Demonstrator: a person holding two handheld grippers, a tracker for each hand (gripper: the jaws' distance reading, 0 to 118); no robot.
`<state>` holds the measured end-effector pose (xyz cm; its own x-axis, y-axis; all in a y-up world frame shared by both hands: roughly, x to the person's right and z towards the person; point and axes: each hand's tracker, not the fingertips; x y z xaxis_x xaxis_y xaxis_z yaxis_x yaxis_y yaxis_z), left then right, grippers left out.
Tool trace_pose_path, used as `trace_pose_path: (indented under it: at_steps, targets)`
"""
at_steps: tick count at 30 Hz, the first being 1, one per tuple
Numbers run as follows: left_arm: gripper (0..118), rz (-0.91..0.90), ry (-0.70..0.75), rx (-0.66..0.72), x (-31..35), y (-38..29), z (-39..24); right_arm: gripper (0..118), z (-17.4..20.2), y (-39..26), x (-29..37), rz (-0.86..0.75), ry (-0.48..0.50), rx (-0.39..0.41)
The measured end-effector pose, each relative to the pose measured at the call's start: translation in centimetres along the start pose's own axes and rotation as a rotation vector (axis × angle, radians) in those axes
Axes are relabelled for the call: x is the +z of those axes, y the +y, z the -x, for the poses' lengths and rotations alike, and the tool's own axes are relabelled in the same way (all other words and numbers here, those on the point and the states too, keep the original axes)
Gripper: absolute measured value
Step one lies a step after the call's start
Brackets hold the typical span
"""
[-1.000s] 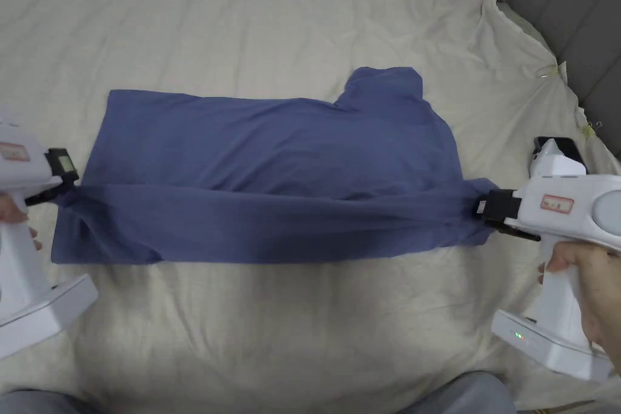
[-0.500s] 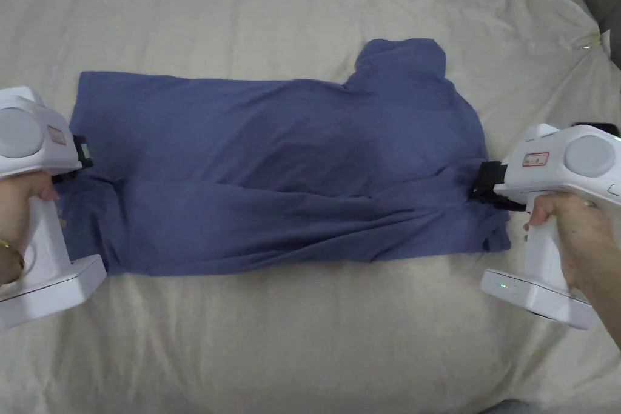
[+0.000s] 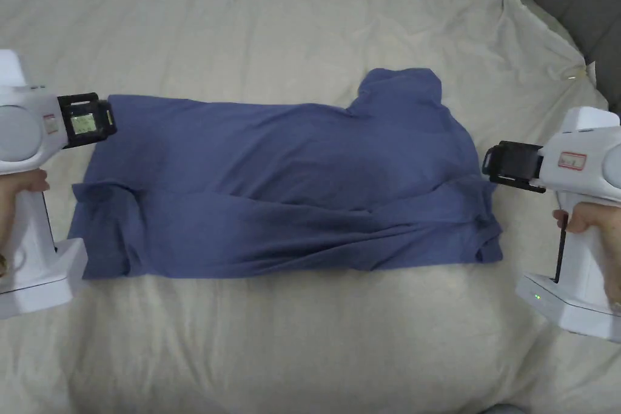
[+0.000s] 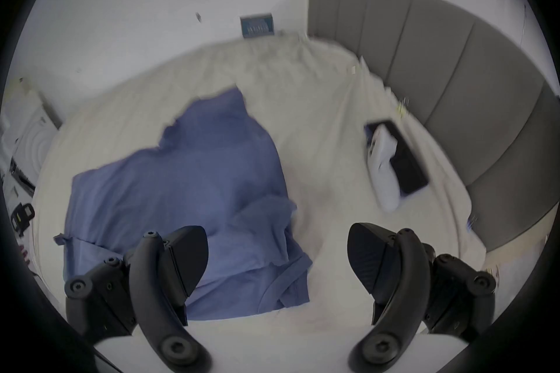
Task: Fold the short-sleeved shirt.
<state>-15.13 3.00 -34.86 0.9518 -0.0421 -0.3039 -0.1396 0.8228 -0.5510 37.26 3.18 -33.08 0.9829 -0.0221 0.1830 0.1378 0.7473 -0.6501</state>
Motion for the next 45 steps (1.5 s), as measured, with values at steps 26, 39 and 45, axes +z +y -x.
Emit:
trace_pose_path:
  at_steps: [26,39,45]
  targets:
    - [0,-0.333,-0.16,-0.042,16.7,-13.0,-0.3,0,1.8,-15.0,14.4,-0.419,0.149,0.092]
    - [0,-0.29,-0.214,-0.049,16.0,-13.4,-1.3,0,1.9,-11.0,10.9,-0.224,0.131,0.077]
    - [0,-0.265,-0.219,-0.039,15.4,-13.1,-1.5,32,0.6,-6.2,3.5,0.124,0.096,0.042]
